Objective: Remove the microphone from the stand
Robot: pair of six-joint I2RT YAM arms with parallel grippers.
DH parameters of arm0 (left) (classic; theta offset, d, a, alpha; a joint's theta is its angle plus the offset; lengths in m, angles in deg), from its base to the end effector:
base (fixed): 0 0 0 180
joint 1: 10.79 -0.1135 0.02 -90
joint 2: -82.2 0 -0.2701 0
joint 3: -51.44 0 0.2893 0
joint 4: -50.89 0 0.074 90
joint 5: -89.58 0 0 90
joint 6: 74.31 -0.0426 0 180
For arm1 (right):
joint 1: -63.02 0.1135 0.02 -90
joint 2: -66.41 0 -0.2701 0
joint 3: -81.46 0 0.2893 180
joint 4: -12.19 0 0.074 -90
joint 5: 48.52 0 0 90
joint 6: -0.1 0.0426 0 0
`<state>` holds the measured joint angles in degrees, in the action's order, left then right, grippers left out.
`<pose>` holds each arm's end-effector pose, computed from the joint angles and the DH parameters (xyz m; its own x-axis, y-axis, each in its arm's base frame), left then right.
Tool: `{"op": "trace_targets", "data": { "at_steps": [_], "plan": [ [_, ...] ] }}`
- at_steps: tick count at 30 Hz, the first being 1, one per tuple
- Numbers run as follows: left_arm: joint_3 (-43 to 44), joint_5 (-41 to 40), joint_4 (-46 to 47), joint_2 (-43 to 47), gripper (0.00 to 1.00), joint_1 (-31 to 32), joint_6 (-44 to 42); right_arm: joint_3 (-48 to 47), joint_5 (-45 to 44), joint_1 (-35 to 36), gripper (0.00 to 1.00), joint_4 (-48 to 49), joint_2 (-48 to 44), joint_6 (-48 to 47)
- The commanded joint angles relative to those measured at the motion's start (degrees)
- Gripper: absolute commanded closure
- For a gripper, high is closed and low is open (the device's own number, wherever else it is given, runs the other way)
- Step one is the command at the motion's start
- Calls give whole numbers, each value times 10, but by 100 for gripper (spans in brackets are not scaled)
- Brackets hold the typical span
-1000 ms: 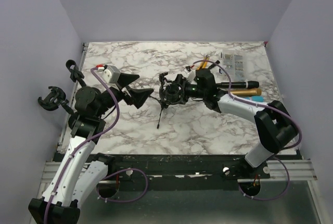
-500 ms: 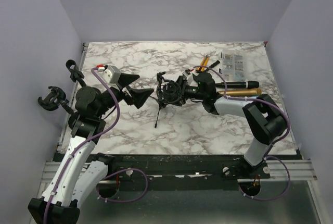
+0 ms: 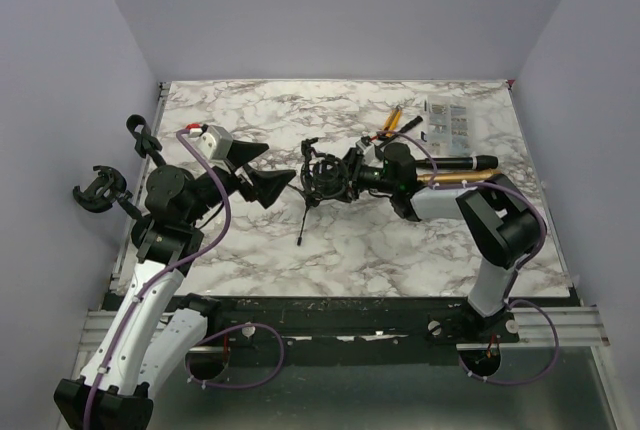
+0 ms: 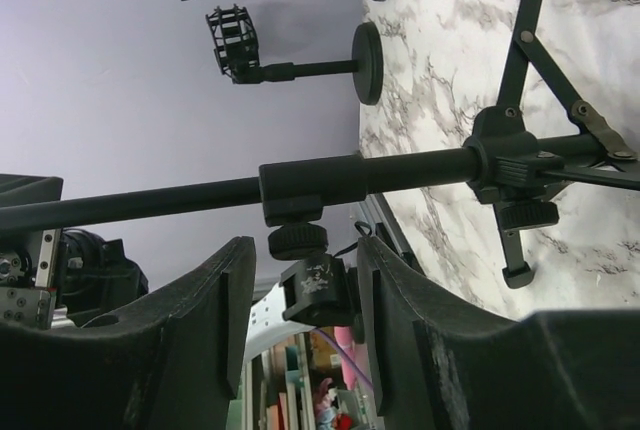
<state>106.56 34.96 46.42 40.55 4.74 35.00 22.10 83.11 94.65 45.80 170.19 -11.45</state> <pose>0.1928 -0.0792 0.3774 -0.1121 -0.2487 -0.9621 0.7759 0.5830 -0.2411 0.3214 0.2312 0.1535 -0.9604 0.2686 -0.0746 -0.0333 0.1553 0.9873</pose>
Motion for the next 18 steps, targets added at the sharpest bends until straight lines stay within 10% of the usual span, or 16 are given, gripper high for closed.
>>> {"op": "trace_targets", "data": {
  "at_steps": [1, 10, 13, 18],
  "plan": [
    [-4, 2, 5, -1, 3, 5, -1, -15, 14, 1, 50, 37, 25, 16],
    [-4, 4, 7, -3, 2, 5, 1, -21, 18, 1, 68, 62, 40, 28],
    [-3, 5, 8, -4, 3, 5, 1, -21, 21, 1, 100, 71, 42, 21],
    [-4, 5, 8, -4, 3, 4, 2, -45, -24, 2, 100, -96, 2, -130]
  ]
}}
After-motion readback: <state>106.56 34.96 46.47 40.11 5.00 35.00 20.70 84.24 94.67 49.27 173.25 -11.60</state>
